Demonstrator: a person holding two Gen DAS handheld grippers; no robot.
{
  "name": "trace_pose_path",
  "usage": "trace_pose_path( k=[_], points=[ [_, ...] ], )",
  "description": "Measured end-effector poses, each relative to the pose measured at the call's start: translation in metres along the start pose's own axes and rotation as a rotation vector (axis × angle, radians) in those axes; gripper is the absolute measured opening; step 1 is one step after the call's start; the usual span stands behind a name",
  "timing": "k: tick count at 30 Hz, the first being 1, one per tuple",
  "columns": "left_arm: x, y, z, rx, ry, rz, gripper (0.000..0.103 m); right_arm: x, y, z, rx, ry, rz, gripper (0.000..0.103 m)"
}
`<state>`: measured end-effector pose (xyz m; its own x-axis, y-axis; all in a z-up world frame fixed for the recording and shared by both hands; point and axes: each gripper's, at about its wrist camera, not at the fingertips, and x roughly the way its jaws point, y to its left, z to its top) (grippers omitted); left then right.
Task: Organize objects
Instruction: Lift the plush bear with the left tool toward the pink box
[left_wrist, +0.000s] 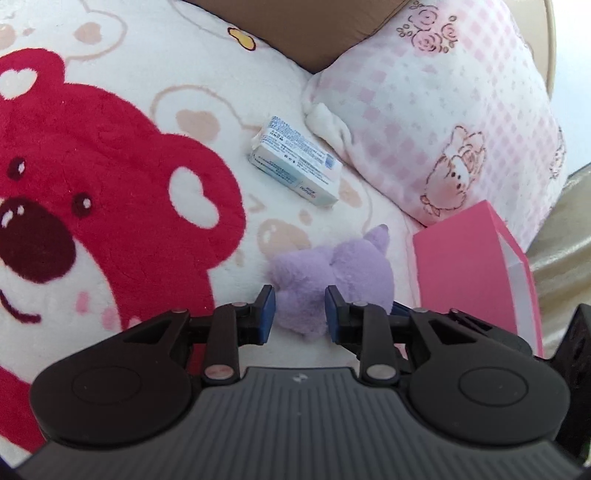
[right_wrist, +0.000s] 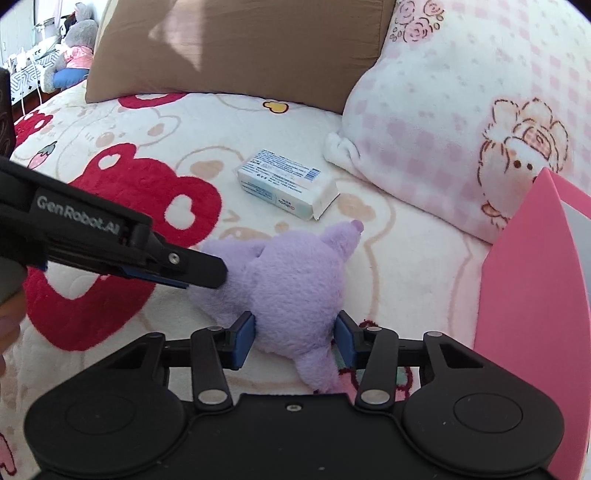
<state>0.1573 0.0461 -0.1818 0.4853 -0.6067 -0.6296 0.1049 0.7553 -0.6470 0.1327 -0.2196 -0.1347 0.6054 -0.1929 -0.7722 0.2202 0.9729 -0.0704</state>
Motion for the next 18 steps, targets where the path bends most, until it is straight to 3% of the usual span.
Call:
trace_pose_path(
  k=[7, 10, 18],
  points=[
    [0.005, -0.002, -0.005, -0.013, -0.017, 0.021, 0.028, 0.004, -0.002, -0.003, 0.016, 0.01, 0.001, 0.051],
    [0.003, -0.001, -0.009, -0.056, -0.015, -0.01, 0.026, 0.005, 0.006, -0.006, -0.027, 0.002, -0.025, 0.052],
    [-0.007, -0.038, -0.024, 0.068, 0.002, 0.087, 0.027, -0.011, 0.002, -0.012, -0.035, -0.016, 0.005, 0.052]
  ],
)
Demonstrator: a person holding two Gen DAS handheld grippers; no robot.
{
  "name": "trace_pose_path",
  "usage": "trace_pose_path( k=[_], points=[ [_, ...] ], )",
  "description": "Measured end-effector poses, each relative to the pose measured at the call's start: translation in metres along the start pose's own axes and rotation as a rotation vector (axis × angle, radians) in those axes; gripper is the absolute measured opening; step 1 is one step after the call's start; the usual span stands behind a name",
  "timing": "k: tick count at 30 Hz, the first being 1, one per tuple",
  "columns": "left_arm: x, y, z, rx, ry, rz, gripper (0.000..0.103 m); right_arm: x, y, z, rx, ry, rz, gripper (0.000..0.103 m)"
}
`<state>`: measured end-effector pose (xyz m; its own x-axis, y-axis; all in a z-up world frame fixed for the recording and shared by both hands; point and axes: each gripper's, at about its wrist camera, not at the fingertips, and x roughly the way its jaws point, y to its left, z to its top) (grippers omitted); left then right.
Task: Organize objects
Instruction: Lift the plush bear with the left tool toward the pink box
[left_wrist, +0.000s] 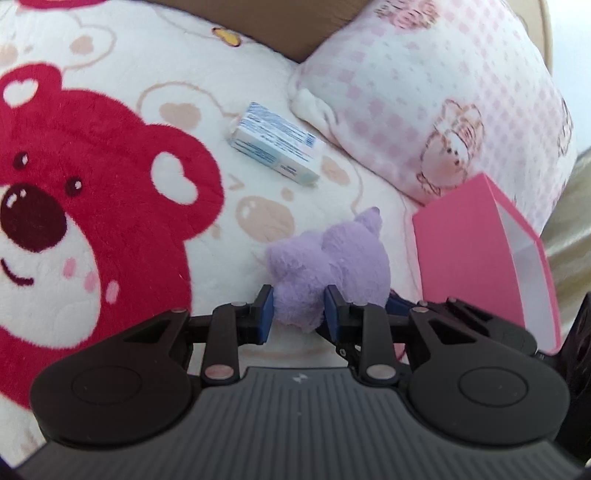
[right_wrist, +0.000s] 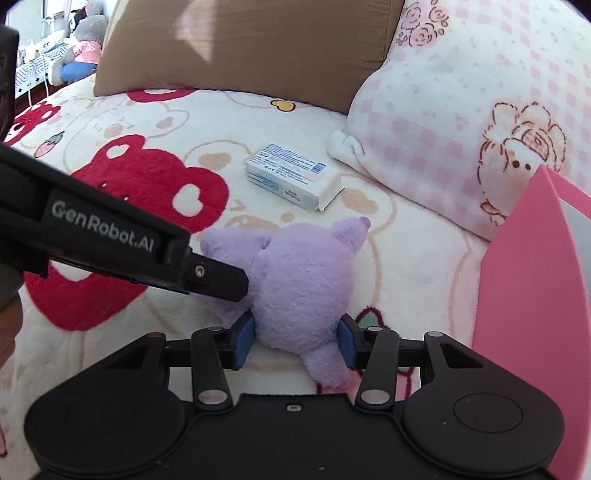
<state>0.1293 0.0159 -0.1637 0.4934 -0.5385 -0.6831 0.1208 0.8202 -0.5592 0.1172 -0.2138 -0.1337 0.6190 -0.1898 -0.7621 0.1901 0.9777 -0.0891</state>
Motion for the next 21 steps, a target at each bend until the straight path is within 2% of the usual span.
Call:
trace_pose_path(
  k=[4, 9, 13, 16, 18, 21],
  points=[
    [-0.01, -0.017, -0.01, 0.052, 0.021, 0.063, 0.027, -0.014, 0.0, -0.007, 0.007, -0.001, 0.036, 0.052],
    [-0.024, -0.04, -0.02, 0.107, 0.041, 0.127, 0.027, -0.033, 0.009, -0.018, -0.014, -0.013, 0.039, 0.052],
    [-0.046, -0.046, -0.028, 0.086, 0.033, 0.116, 0.027, -0.052, 0.006, -0.021, -0.004, -0.027, 0.082, 0.052],
    [-0.058, -0.052, -0.033, 0.084, 0.053, 0.104, 0.028, -0.066, 0.011, -0.024, -0.047, -0.031, 0.091, 0.053],
    [-0.065, -0.057, -0.036, 0.1, 0.08, 0.112, 0.031, -0.073, 0.015, -0.026, -0.072, -0.014, 0.106, 0.054],
    [-0.078, -0.065, -0.04, 0.11, 0.081, 0.112, 0.031, -0.081, 0.013, -0.028, -0.038, 0.018, 0.154, 0.056]
  ],
)
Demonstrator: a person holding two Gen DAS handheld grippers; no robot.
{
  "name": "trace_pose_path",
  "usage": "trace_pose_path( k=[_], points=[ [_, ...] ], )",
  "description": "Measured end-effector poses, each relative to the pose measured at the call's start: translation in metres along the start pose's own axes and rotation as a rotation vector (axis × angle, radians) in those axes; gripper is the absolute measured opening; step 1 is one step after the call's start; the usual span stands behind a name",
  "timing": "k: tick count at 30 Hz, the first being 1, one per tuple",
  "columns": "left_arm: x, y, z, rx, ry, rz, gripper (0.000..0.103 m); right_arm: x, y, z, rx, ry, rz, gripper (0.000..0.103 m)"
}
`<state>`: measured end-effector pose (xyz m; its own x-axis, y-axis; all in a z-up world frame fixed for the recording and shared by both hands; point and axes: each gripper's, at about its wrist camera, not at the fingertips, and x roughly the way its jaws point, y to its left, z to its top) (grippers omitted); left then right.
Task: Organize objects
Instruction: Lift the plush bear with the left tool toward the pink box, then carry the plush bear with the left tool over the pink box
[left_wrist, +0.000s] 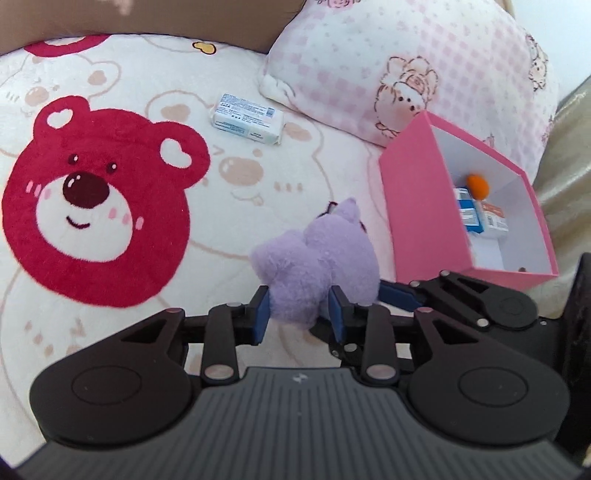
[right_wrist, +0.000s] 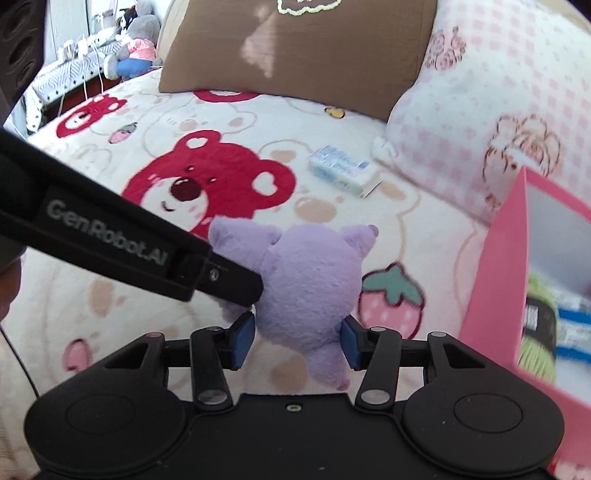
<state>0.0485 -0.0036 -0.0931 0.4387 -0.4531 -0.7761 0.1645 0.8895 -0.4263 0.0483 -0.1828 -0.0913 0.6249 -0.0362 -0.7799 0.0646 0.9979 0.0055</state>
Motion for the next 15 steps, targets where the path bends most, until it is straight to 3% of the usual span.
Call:
trace_pose_path(
  k=[5, 15],
  points=[
    [-0.022, -0.014, -0.004, 0.024, 0.001, -0.051, 0.031, -0.014, -0.001, -0.009, 0.035, 0.036, 0.053, 0.062],
    [-0.051, -0.05, -0.015, 0.137, -0.009, -0.011, 0.031, -0.053, 0.003, -0.013, 0.002, -0.024, 0.026, 0.062]
  ],
)
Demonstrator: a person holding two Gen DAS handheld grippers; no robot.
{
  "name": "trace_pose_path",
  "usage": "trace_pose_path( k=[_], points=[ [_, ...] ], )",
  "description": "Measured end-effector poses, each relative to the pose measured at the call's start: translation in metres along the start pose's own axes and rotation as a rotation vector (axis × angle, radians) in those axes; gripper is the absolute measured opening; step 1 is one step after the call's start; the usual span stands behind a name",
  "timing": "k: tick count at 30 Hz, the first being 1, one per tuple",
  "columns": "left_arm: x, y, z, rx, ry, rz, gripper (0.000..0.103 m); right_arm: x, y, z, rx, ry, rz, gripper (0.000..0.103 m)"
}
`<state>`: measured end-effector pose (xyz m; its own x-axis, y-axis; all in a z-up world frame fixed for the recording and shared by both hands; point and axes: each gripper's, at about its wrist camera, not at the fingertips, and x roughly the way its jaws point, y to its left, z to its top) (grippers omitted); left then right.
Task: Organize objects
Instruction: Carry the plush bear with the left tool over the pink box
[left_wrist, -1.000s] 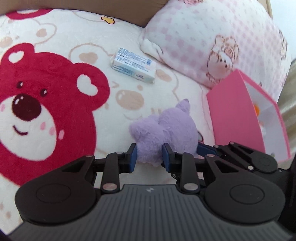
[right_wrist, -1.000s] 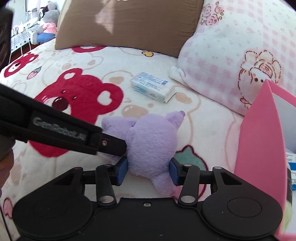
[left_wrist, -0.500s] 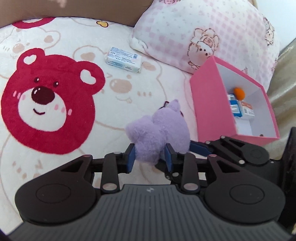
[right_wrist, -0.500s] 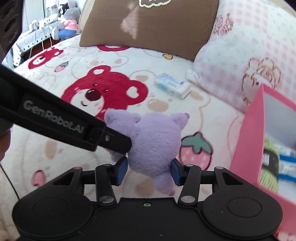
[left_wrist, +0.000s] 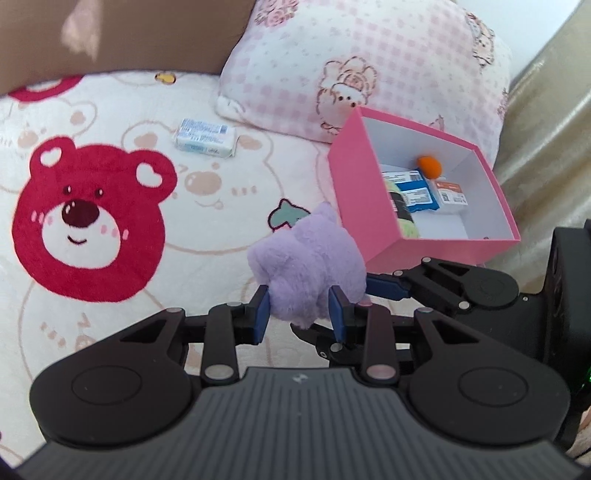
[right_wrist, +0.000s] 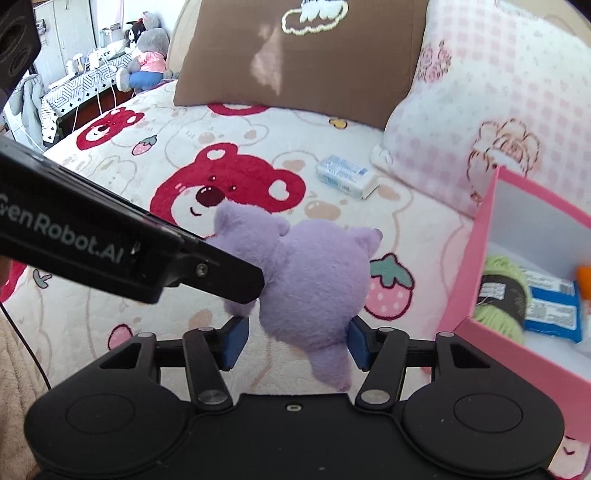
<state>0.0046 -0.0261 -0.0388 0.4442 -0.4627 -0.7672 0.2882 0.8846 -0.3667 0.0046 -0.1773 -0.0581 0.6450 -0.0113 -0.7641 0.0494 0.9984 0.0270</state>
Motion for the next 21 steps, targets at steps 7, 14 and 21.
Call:
trace_pose_path(
  k=[7, 14, 21],
  points=[
    [-0.025, -0.021, -0.004, 0.043, -0.003, -0.016, 0.031, -0.034, 0.002, 0.002, -0.02, 0.0, -0.006, 0.062],
    [-0.043, -0.044, -0.005, 0.09, -0.022, -0.04, 0.031, -0.064, 0.001, 0.001, -0.058, -0.007, -0.036, 0.063],
    [-0.046, -0.057, -0.003, 0.104, -0.022, -0.073, 0.031, -0.078, -0.001, 0.003, -0.099, -0.002, -0.093, 0.064]
  ],
)
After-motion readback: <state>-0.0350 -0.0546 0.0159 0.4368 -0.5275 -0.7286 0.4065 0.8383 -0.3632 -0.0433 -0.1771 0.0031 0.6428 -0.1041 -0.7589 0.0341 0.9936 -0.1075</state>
